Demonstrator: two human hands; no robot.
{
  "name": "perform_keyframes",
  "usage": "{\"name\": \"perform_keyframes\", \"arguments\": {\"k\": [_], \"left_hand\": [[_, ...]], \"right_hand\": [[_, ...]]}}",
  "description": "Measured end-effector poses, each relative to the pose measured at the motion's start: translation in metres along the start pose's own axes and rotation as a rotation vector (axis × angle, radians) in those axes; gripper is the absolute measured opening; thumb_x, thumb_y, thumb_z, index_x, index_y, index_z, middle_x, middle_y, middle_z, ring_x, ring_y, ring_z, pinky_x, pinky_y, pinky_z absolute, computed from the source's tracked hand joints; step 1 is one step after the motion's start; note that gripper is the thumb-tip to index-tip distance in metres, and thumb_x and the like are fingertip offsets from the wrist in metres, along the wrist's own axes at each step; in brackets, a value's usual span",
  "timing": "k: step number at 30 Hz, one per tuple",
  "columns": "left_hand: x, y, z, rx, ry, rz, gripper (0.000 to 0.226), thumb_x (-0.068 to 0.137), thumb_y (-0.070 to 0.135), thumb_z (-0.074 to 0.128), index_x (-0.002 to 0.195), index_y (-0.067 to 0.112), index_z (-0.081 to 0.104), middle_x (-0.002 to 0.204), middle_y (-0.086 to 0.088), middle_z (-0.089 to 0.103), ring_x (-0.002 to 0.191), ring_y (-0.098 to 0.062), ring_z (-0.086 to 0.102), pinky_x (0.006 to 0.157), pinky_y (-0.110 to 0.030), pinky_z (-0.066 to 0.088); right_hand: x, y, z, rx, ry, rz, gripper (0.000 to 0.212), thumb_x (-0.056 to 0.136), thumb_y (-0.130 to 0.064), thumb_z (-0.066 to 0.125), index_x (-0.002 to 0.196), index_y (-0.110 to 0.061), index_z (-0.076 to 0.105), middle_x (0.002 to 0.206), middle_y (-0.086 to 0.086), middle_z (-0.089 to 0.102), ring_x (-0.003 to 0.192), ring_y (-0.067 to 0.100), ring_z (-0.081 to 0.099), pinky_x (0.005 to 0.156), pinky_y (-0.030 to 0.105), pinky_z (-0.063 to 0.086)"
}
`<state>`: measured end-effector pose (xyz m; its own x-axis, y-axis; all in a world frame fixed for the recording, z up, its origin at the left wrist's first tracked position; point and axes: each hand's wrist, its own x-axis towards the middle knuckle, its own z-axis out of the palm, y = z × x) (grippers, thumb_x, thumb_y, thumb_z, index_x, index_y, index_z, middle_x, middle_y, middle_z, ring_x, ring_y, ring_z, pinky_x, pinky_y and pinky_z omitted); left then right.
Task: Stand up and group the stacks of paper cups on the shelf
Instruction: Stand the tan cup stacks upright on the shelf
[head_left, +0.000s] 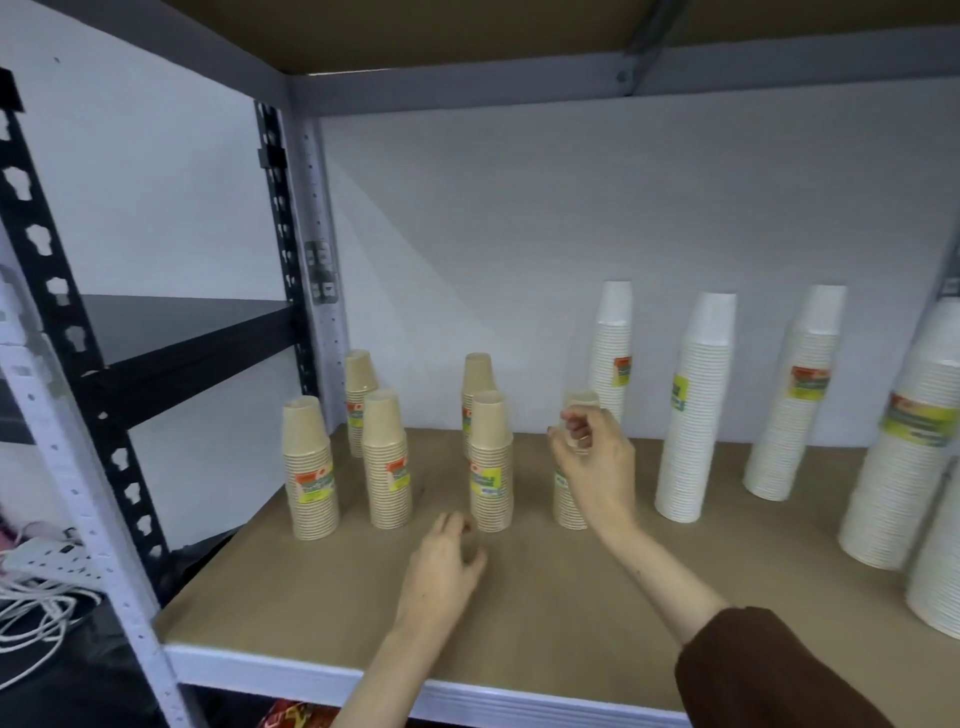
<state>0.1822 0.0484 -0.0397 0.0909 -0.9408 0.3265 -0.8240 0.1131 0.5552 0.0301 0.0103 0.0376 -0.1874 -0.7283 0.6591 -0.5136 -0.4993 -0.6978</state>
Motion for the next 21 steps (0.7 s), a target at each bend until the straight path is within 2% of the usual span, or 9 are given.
{"name": "perform_keyframes", "arguments": {"k": [2,5,8,11,16,21], "left_hand": [[-0.002,0.005,0.010,0.055,-0.079,-0.028,0.034,0.088,0.024,0.051,0.119,0.013,0.049,0.127,-0.004,0.051,0.115,-0.024,0.054,0.094,-0.033,0.041],[-0.004,0.007,0.022,0.132,-0.149,-0.030,0.037,0.089,0.029,0.048,0.122,0.012,0.045,0.130,-0.005,0.047,0.118,-0.024,0.050,0.096,-0.033,0.041],[-0.004,0.004,0.027,0.184,-0.159,-0.006,0.033,0.091,0.030,0.044,0.117,0.010,0.047,0.127,-0.005,0.048,0.119,-0.021,0.046,0.096,-0.030,0.039],[-0.004,0.002,0.029,0.187,-0.141,0.028,0.031,0.092,0.030,0.042,0.115,0.011,0.050,0.125,-0.004,0.050,0.118,-0.019,0.046,0.095,-0.028,0.039],[-0.005,0.001,0.030,0.189,-0.118,0.057,0.029,0.093,0.029,0.040,0.114,0.012,0.051,0.124,-0.003,0.050,0.118,-0.017,0.045,0.096,-0.026,0.037],[-0.005,0.000,0.030,0.189,-0.126,0.056,0.030,0.093,0.029,0.040,0.114,0.011,0.051,0.124,-0.004,0.050,0.119,-0.018,0.045,0.097,-0.027,0.037]], "right_hand": [[0.011,0.004,-0.011,-0.036,0.018,0.006,0.022,0.079,-0.005,0.065,0.099,0.001,0.060,0.096,0.014,0.059,0.081,0.015,0.048,0.077,0.020,0.040],[0.024,0.011,-0.019,-0.101,0.004,0.043,0.034,0.079,-0.012,0.066,0.109,-0.002,0.055,0.110,0.013,0.055,0.091,0.017,0.049,0.080,0.023,0.038],[0.033,0.017,-0.017,-0.169,-0.039,0.080,0.050,0.076,-0.022,0.070,0.117,-0.004,0.049,0.119,0.014,0.049,0.109,0.028,0.050,0.086,0.030,0.040],[0.039,0.020,-0.012,-0.206,-0.086,0.111,0.062,0.072,-0.027,0.074,0.122,-0.003,0.045,0.122,0.016,0.045,0.115,0.030,0.046,0.095,0.037,0.041],[0.043,0.024,-0.011,-0.251,-0.122,0.133,0.056,0.074,-0.025,0.073,0.119,-0.002,0.047,0.118,0.018,0.049,0.108,0.032,0.051,0.088,0.034,0.042],[0.053,0.026,-0.016,-0.194,-0.218,0.168,0.050,0.076,-0.018,0.070,0.120,-0.005,0.050,0.113,0.015,0.057,0.087,0.018,0.049,0.081,0.028,0.041]]}}
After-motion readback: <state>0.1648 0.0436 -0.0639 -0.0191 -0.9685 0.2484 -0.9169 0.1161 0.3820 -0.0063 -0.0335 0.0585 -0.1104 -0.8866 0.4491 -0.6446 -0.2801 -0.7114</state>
